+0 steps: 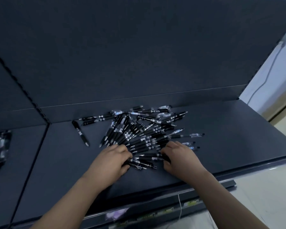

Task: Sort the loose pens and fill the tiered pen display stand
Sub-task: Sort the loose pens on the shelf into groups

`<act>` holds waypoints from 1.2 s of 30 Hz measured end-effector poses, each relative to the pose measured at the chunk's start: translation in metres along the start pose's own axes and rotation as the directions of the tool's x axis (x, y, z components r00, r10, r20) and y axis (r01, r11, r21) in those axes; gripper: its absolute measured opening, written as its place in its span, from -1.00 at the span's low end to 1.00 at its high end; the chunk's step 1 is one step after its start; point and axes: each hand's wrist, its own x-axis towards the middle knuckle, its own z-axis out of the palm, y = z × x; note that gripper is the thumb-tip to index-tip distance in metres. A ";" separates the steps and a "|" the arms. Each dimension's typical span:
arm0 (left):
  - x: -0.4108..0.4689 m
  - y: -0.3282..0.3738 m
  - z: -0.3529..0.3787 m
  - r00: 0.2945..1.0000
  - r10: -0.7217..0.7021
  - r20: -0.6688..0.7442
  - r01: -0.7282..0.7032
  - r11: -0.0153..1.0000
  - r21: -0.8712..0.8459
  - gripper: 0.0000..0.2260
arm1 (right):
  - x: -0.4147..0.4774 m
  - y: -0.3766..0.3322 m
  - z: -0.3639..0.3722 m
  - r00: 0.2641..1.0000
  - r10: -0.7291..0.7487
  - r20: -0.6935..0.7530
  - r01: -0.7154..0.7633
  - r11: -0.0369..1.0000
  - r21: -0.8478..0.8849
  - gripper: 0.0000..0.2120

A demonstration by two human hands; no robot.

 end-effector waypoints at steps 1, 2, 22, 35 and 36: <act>0.000 0.001 0.000 1.000 0.025 0.019 -0.026 0.999 0.048 -0.74 | 0.001 0.000 -0.001 1.000 -0.022 -0.005 0.022 1.000 -0.018 -0.79; 0.001 0.003 0.000 0.999 0.045 0.024 -0.047 0.995 0.090 -0.74 | 0.002 0.000 -0.002 0.999 -0.036 0.008 0.036 0.999 -0.037 -0.85; -0.004 0.019 -0.007 0.980 -0.173 -0.095 0.177 0.984 0.034 -0.80 | 0.001 0.023 -0.007 0.992 0.023 0.126 -0.050 0.975 0.216 -0.74; 0.068 0.057 0.009 0.923 -0.380 0.066 0.380 0.925 0.013 -0.79 | -0.001 0.071 -0.028 0.955 0.236 0.182 -0.297 0.710 0.638 -0.90; 0.069 0.056 0.010 0.918 -0.389 0.078 0.391 0.921 0.000 -0.81 | 0.000 0.071 -0.027 0.958 0.231 0.171 -0.286 0.721 0.631 -0.91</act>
